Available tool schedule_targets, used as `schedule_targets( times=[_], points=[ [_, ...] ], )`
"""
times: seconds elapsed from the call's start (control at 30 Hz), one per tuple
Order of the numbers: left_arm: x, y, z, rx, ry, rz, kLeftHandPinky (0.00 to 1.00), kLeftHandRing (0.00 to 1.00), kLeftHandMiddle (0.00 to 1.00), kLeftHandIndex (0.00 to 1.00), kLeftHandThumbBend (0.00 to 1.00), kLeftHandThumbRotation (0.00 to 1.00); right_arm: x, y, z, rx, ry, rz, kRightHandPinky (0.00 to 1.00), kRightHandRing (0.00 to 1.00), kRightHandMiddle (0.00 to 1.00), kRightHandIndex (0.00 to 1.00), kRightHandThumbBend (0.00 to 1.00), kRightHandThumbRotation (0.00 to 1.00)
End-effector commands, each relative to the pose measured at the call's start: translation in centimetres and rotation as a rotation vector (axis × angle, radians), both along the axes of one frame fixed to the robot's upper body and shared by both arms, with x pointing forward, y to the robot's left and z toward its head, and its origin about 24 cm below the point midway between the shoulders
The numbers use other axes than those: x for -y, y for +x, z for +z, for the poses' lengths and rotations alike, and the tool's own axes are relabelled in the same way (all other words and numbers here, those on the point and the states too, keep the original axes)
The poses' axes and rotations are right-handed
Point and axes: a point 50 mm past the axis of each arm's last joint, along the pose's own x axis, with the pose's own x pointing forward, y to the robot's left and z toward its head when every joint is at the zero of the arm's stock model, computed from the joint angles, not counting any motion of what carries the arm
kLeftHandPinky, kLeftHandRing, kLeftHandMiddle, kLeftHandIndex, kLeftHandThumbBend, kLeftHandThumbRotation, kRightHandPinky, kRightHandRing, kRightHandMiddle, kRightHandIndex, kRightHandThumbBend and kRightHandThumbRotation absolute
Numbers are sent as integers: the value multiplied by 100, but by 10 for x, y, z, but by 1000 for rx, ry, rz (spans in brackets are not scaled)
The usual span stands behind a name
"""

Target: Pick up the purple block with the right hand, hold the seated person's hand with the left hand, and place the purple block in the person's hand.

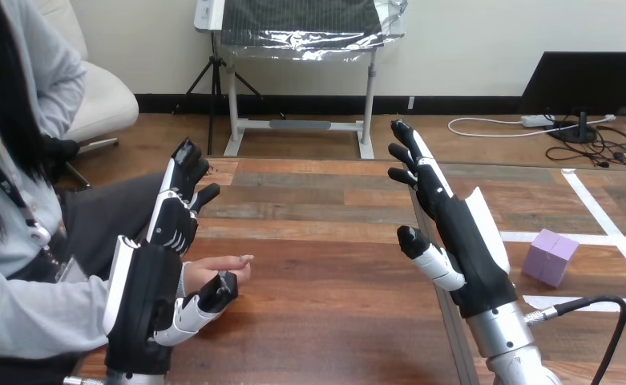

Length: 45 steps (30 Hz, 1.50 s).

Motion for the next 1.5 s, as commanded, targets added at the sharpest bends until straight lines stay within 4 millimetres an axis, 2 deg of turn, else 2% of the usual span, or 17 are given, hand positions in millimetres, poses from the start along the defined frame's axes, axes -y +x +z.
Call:
schedule_targets(
  times=[0.0,1.47],
  points=[
    [-2,10,17,88,-10,4,89,97,100,99,100,77,0,13,18,73,14,-11,88,95,99,98,100,100],
    [-3,12,20,99,-16,11,88,96,99,98,100,77,2,15,21,91,18,-23,87,95,99,98,100,100]
  ],
)
